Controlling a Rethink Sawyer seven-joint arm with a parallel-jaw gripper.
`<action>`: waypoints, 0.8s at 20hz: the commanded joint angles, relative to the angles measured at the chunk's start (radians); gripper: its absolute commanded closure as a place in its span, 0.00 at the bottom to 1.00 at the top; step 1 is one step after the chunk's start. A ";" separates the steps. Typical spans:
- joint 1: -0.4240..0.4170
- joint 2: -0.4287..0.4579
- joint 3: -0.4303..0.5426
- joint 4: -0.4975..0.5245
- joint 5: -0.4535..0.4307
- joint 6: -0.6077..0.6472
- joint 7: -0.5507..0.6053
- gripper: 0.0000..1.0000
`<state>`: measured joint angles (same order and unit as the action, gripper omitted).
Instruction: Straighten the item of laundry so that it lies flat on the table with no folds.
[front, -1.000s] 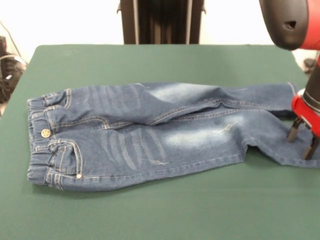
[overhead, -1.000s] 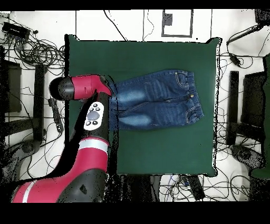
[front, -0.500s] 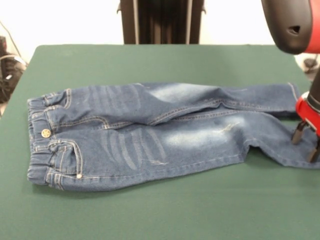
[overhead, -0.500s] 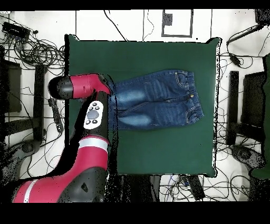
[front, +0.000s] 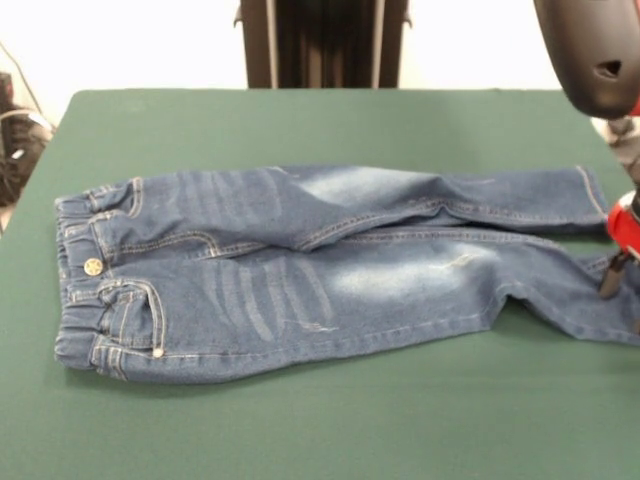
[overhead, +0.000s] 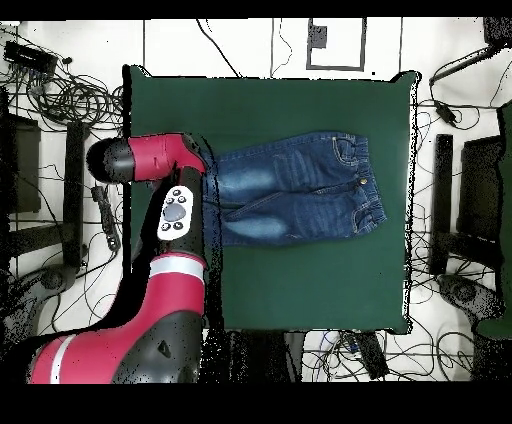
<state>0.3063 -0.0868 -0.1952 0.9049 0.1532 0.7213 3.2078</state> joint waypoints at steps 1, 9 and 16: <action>0.056 0.133 0.210 -0.038 0.042 -0.081 -0.026 0.00; 0.082 0.152 0.212 -0.080 0.067 -0.057 0.021 0.00; 0.100 0.143 0.248 -0.068 0.084 -0.059 0.014 0.00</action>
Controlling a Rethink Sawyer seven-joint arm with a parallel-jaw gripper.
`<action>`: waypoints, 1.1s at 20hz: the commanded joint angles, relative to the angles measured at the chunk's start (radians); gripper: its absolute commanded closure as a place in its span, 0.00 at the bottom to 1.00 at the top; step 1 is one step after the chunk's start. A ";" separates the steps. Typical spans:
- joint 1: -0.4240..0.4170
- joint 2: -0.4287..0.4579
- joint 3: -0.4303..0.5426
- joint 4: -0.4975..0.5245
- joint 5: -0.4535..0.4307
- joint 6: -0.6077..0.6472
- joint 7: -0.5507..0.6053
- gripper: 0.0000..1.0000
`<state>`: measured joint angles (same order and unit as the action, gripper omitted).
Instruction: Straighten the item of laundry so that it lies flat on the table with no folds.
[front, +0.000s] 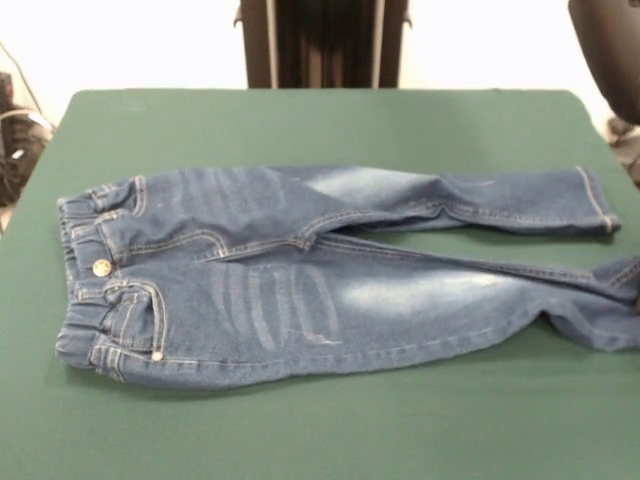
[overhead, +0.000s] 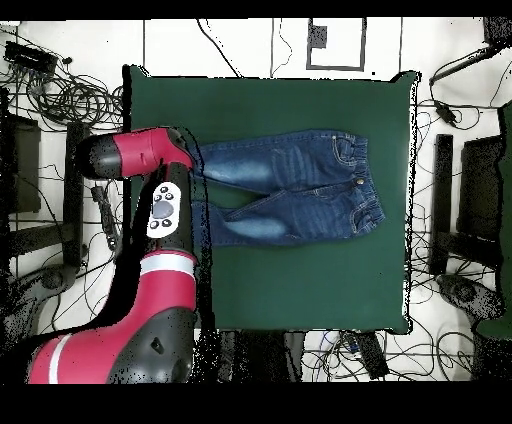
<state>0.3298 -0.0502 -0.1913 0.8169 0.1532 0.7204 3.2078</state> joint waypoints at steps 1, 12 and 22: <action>0.087 0.108 0.232 0.011 0.080 -0.041 0.022 0.00; 0.167 0.144 0.037 -0.084 -0.013 0.094 0.062 0.00; 0.091 0.063 0.023 -0.014 -0.108 0.028 -0.123 0.00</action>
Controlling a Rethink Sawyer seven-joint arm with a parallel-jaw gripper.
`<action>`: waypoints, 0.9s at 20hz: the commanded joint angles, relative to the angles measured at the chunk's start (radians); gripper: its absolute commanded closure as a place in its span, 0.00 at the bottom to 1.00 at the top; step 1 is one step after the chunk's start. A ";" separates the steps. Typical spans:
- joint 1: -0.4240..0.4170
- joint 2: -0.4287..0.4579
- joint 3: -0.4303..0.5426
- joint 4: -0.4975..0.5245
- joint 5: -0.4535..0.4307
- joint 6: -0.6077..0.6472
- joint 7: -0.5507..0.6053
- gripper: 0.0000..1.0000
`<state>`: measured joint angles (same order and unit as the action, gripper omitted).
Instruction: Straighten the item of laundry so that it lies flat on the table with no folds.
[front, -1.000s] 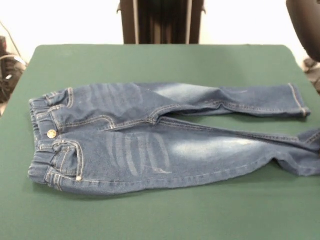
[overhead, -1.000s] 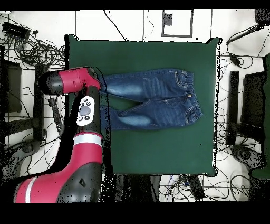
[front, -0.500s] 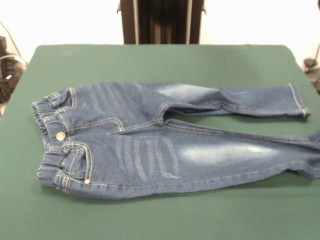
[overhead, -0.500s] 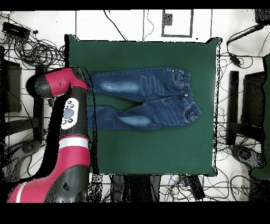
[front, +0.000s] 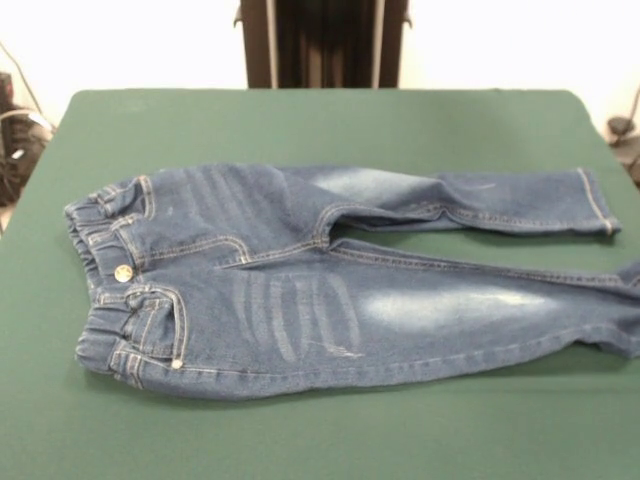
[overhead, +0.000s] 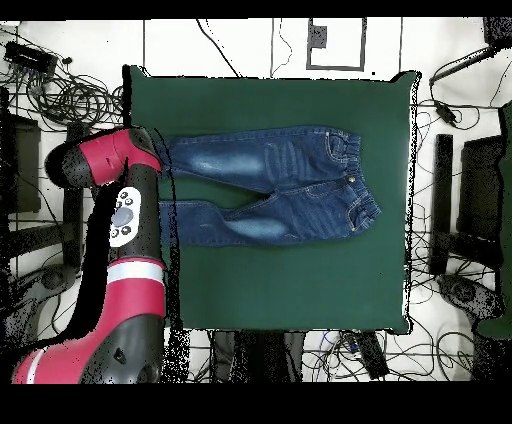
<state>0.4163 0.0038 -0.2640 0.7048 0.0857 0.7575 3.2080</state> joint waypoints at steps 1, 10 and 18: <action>-0.009 -0.023 0.093 0.120 -0.050 -0.016 -0.148 0.00; -0.119 -0.256 0.171 0.273 -0.059 0.061 -0.316 0.00; -0.148 -0.267 0.205 0.324 -0.110 0.017 -0.294 0.00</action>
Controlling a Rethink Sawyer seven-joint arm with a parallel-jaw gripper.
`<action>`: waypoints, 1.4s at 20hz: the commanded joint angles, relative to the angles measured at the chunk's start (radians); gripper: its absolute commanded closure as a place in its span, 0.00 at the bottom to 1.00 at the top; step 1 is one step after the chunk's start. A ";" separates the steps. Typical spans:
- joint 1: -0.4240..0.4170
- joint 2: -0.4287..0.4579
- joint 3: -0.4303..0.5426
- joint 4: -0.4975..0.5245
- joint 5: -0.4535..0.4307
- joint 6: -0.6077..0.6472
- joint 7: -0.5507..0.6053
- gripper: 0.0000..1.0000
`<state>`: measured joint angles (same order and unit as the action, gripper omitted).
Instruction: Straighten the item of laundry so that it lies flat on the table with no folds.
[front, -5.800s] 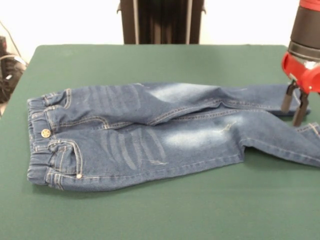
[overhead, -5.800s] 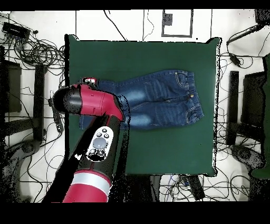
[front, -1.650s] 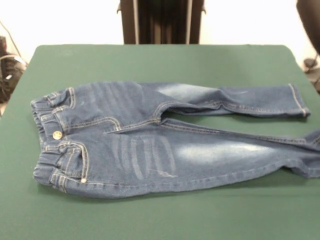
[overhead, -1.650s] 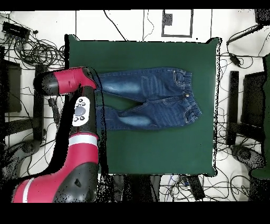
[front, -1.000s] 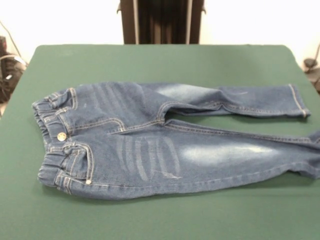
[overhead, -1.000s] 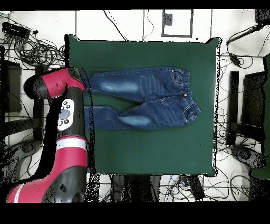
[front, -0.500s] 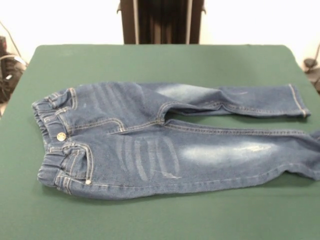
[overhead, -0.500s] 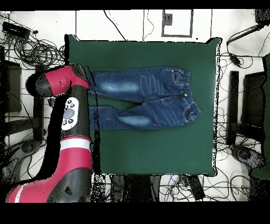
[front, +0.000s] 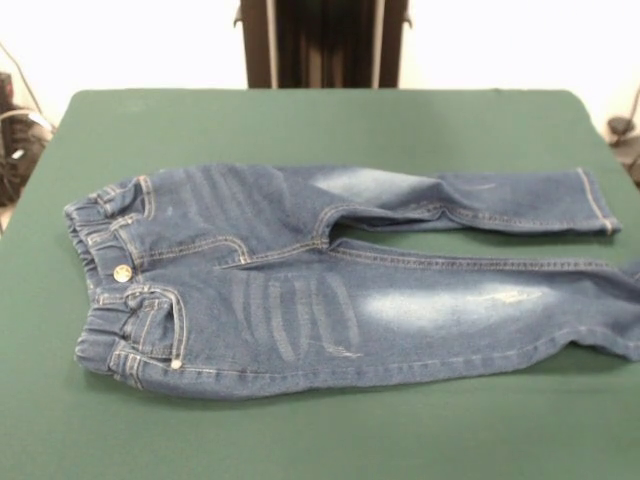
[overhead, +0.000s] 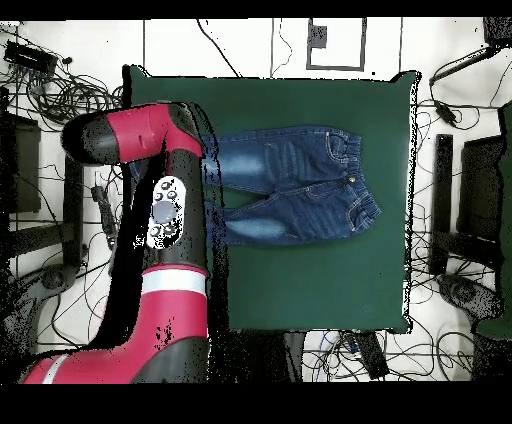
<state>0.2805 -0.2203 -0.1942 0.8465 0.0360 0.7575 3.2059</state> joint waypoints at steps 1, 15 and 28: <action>-0.018 -0.041 0.142 0.189 -0.068 0.008 -0.292 0.00; -0.045 -0.007 0.189 0.255 -0.150 -0.038 -0.240 0.00; -0.078 -0.025 0.245 0.348 -0.208 -0.087 -0.194 0.00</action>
<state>0.2015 -0.2783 -0.0632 1.0093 -0.1371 0.7172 3.2059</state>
